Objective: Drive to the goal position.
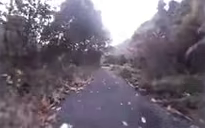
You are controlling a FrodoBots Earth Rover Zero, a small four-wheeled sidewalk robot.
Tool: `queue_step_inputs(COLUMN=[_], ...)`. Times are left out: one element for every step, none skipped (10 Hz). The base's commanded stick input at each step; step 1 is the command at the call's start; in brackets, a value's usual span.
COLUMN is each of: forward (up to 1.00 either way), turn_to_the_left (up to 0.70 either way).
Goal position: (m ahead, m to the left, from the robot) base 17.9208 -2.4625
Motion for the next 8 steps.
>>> queue_step_inputs(forward=[0.85,0.85,0.85,0.85,0.85,0.85,0.85,0.85], turn_to_the_left=[0.0,0.0,0.0,0.0,0.0,-0.13,-0.25,-0.33])
